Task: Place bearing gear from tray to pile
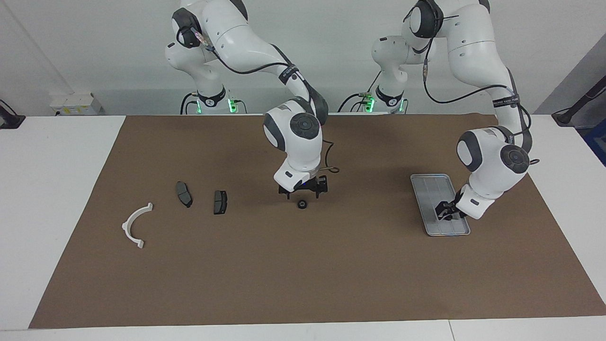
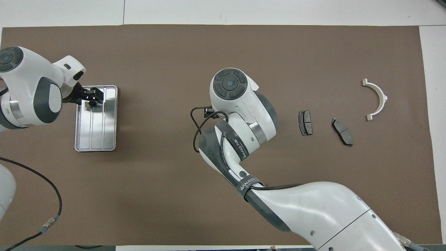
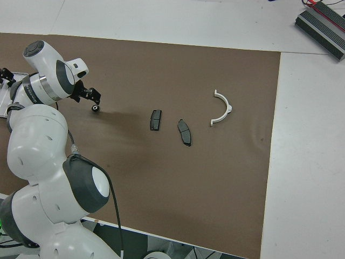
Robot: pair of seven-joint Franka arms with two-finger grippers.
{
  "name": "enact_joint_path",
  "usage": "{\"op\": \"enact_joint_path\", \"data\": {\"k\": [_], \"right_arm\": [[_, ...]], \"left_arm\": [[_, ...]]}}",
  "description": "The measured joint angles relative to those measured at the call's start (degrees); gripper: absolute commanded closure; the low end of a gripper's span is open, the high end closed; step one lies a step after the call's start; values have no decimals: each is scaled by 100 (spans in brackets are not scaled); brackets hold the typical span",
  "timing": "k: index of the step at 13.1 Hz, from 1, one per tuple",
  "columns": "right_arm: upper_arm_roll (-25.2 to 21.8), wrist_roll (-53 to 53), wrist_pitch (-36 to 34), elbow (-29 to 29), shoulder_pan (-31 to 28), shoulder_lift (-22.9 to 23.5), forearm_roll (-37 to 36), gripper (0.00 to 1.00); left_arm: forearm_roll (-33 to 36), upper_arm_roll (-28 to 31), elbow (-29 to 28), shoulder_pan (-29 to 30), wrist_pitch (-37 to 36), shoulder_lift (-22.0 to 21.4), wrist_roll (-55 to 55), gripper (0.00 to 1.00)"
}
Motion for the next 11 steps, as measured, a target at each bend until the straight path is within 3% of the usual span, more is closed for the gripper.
{"op": "enact_joint_path", "data": {"k": [4,11], "right_arm": [[-7,-14,380,-376,-7,-1,0,0],[-8,-14,628,-485,-6,-4,0,0]], "left_arm": [[-3,1,-162,4,44,-16,-63,27],[-5,1,-204,4,195,-39,-90,29]]}}
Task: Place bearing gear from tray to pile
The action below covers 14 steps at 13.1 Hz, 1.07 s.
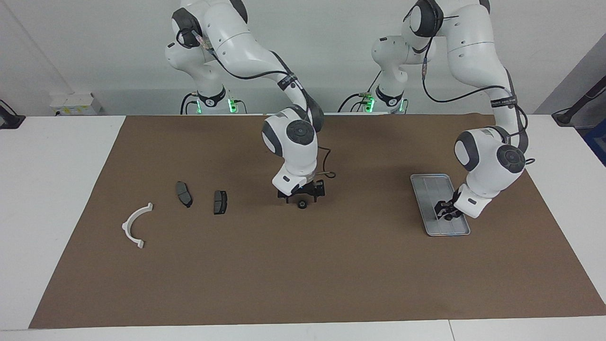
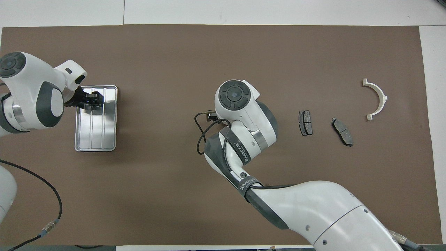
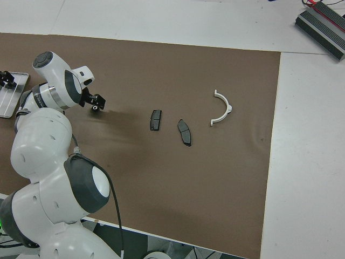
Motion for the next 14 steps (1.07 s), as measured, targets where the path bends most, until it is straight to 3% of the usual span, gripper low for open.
{"op": "enact_joint_path", "data": {"k": [11,14], "right_arm": [[6,0,354,-221,4,11,0,0],[6,0,412,-260,4,22,0,9]], "left_arm": [[-6,-3,-45,1,85,-10,-4,41],[-7,-3,-46,1,86,-11,-5,47]]}}
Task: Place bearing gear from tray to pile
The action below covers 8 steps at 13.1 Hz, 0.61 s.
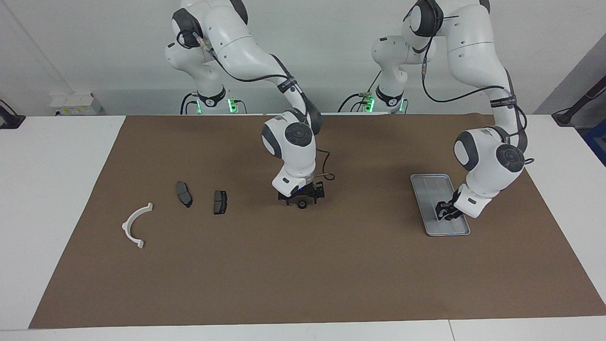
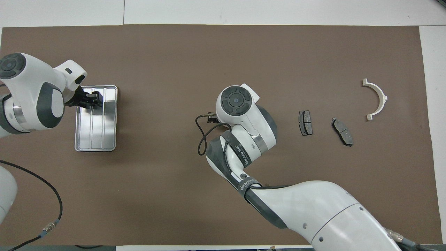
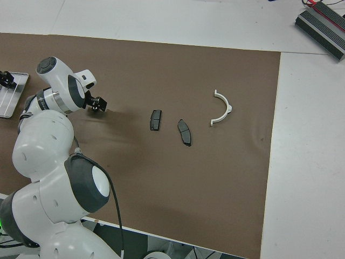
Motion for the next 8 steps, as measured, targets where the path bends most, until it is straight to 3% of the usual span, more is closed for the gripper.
{"op": "enact_joint_path", "data": {"k": [1,5,7,8], "right_arm": [[0,0,1,0,0,0,0,14],[0,0,1,-8,0,0,0,57],[-8,0,1,-7,-1,-9,-3,77],[-11,0,1,-7,-4,-18,-3,90]], "left_arm": [[-2,-3,0,0,0,-3,0,49],[-6,-9,-15,0,0,-27,0,65],[-9,-12,-21,0,0,-36,0,83],[-10,-11,-24,0,0,-37,-1,87]]}}
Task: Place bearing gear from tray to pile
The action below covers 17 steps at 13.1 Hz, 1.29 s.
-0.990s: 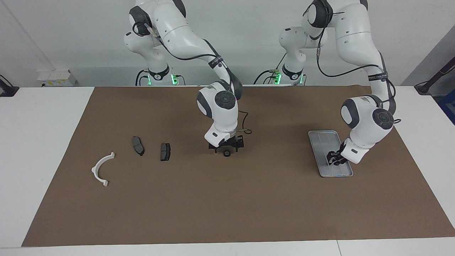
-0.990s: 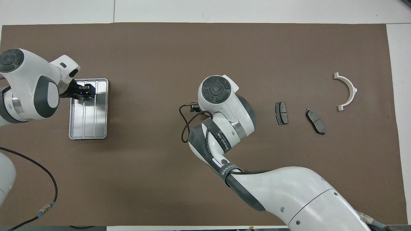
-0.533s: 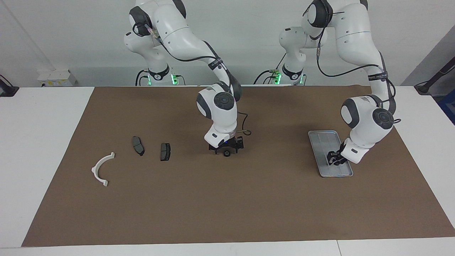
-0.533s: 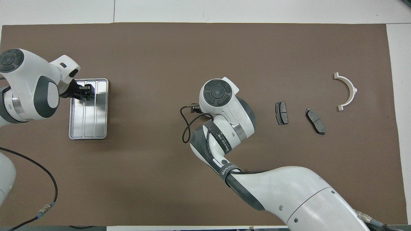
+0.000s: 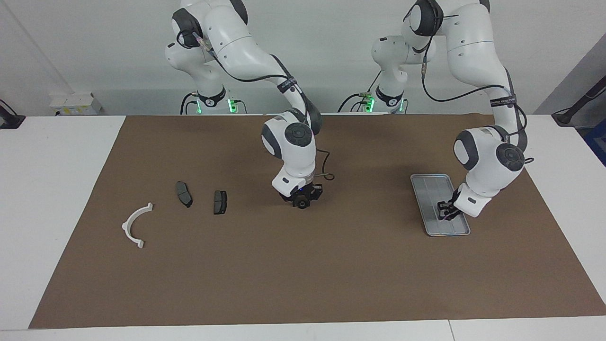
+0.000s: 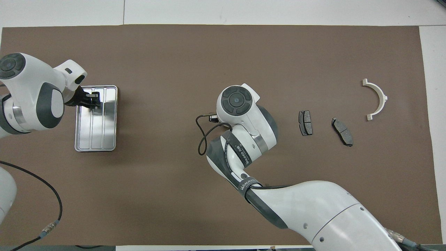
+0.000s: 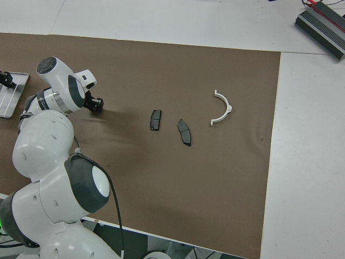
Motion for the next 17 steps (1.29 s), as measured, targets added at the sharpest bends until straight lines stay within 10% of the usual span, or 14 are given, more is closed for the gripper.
{"op": "enact_joint_path", "data": {"k": [9,17], "right_arm": [[-59,-200,-448,304,-470,-317,0,100],[-97,-4451,-1759,360,-3486,-1403,6,100]], "left_arm": [[-5,-6,12,0,0,-30,-5,96],[-340,-145,450,-670,-347,-137,-1781,96]]}}
